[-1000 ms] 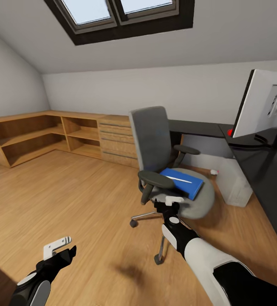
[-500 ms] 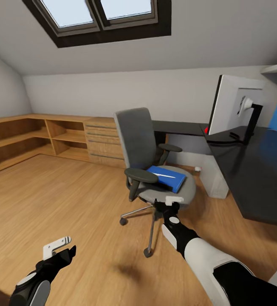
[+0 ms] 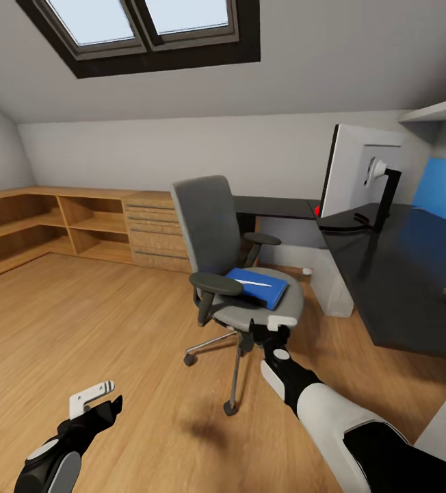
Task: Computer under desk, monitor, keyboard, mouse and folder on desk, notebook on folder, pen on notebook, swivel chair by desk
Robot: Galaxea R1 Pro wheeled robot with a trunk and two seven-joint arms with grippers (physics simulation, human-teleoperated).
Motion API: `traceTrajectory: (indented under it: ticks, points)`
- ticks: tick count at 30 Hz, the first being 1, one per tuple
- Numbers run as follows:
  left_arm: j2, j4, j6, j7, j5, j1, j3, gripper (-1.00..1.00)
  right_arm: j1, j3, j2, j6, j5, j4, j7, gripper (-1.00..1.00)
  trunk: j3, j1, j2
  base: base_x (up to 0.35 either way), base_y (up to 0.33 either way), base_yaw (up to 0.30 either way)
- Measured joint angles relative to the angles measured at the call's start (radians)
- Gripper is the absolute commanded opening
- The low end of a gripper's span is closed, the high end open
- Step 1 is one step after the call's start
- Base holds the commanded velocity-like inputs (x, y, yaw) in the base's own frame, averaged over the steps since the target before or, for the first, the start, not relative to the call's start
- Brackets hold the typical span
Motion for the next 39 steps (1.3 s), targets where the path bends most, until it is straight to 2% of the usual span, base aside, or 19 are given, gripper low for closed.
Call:
traceTrajectory:
  ticks: [2, 4, 5, 6, 7, 10, 13, 18, 22, 24, 28, 34, 39]
  points:
    - [0.000, 0.000, 0.000, 0.000, 0.000, 0.000, 0.000, 1.00, 0.000, -0.001, 0.000, -0.006, -0.036, 0.000, 0.000, 1.00, 0.000, 0.000, 0.000, 0.000, 0.000, -0.004]
    - [0.000, 0.000, 0.000, 0.000, 0.000, 0.000, 0.000, 1.00, 0.000, -0.003, 0.000, -0.010, -0.132, 0.000, 0.000, 1.00, 0.000, 0.000, 0.000, 0.000, 0.000, -0.002]
    - [0.000, 0.000, 0.000, 0.000, 0.000, 0.000, 0.000, 1.00, 0.000, -0.003, 0.000, -0.011, -0.158, 0.000, 0.000, 1.00, 0.000, 0.000, 0.000, 0.000, 0.000, 0.000]
    - [0.000, 0.000, 0.000, 0.000, 0.000, 0.000, 0.000, 1.00, 0.000, -0.003, 0.000, -0.012, -0.206, 0.000, 0.001, 1.00, 0.000, 0.000, 0.000, 0.000, 0.000, 0.000]
    - [0.000, 0.000, 0.000, 0.000, 0.000, 0.000, 0.000, 1.00, 0.000, -0.002, 0.000, -0.012, -0.303, 0.000, 0.001, 1.00, 0.000, 0.000, 0.000, 0.000, 0.000, 0.000]
    - [0.000, 0.000, 0.000, 0.000, 0.000, 0.000, 0.000, 1.00, 0.000, -0.003, 0.000, -0.012, -0.364, 0.000, 0.002, 1.00, 0.000, 0.000, 0.000, 0.000, 0.000, 0.000]
    - [0.000, 0.000, -0.001, 0.001, 0.000, 0.000, -0.001, 1.00, 0.000, -0.003, 0.000, -0.012, -0.414, 0.000, 0.003, 1.00, 0.000, 0.000, 0.000, 0.000, 0.000, 0.000]
    - [0.000, 0.000, -0.001, 0.001, 0.000, 0.000, -0.001, 1.00, 0.000, -0.016, -0.001, -0.013, -0.453, 0.000, 0.002, 1.00, 0.000, 0.000, 0.000, 0.000, 0.000, 0.000]
    - [0.000, 0.000, -0.001, 0.001, 0.000, 0.000, -0.001, 1.00, 0.000, -0.045, -0.020, -0.012, -0.483, -0.003, 0.001, 1.00, 0.000, 0.000, 0.000, 0.000, 0.000, 0.000]
    - [0.000, 0.000, -0.001, 0.001, 0.000, 0.000, -0.002, 1.00, 0.000, -0.078, -0.036, -0.011, -0.514, -0.014, 0.000, 1.00, 0.000, 0.000, 0.000, 0.000, 0.000, 0.000]
    - [0.000, 0.001, -0.001, 0.002, 0.000, 0.000, -0.003, 1.00, 0.000, -0.106, -0.053, -0.010, -0.543, -0.028, 0.000, 1.00, 0.000, 0.000, 0.000, 0.000, 0.000, 0.000]
    - [0.000, 0.001, -0.001, 0.002, 0.000, 0.000, -0.003, 1.00, 0.000, -0.131, -0.071, -0.004, -0.598, -0.035, -0.003, 1.00, 0.000, 0.000, 0.000, 0.000, 0.000, 0.000]
    - [0.000, 0.001, -0.001, 0.002, 0.000, 0.000, -0.003, 1.00, -0.001, -0.135, -0.091, 0.006, -0.690, -0.036, -0.004, 1.00, 0.000, 0.000, 0.000, 0.000, 0.000, 0.000]
